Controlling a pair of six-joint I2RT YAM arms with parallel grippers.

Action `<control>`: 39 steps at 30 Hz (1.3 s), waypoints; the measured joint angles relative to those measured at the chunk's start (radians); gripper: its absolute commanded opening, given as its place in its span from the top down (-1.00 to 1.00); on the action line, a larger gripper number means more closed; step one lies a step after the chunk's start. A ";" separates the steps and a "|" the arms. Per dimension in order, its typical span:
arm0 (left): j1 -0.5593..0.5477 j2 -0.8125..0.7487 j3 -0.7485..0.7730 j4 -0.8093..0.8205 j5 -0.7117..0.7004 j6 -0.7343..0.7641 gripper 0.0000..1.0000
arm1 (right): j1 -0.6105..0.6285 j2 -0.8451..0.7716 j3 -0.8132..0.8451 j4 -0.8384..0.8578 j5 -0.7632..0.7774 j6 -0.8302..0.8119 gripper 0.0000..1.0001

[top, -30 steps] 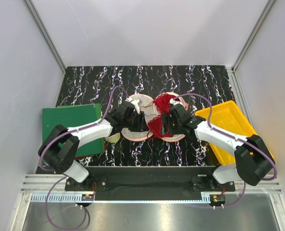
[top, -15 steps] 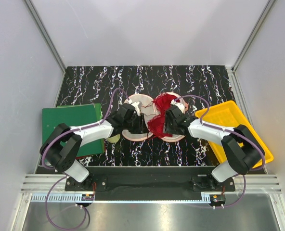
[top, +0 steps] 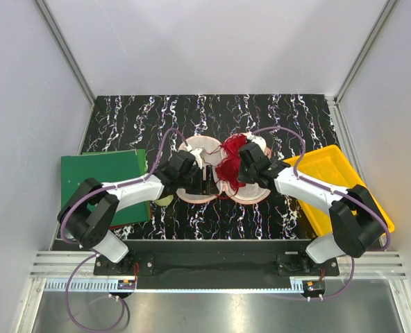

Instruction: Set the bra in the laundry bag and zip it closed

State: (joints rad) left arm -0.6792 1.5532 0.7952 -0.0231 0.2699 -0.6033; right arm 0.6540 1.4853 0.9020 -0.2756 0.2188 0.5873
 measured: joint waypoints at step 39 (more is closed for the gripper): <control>-0.050 0.229 0.258 -0.093 -0.217 0.105 0.16 | -0.016 -0.130 0.001 -0.065 -0.074 0.010 1.00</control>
State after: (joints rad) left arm -0.7292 1.7824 1.0534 -0.1162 0.0532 -0.4988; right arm 0.6384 1.3556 0.9031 -0.3405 0.1448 0.5968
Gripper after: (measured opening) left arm 0.305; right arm 0.131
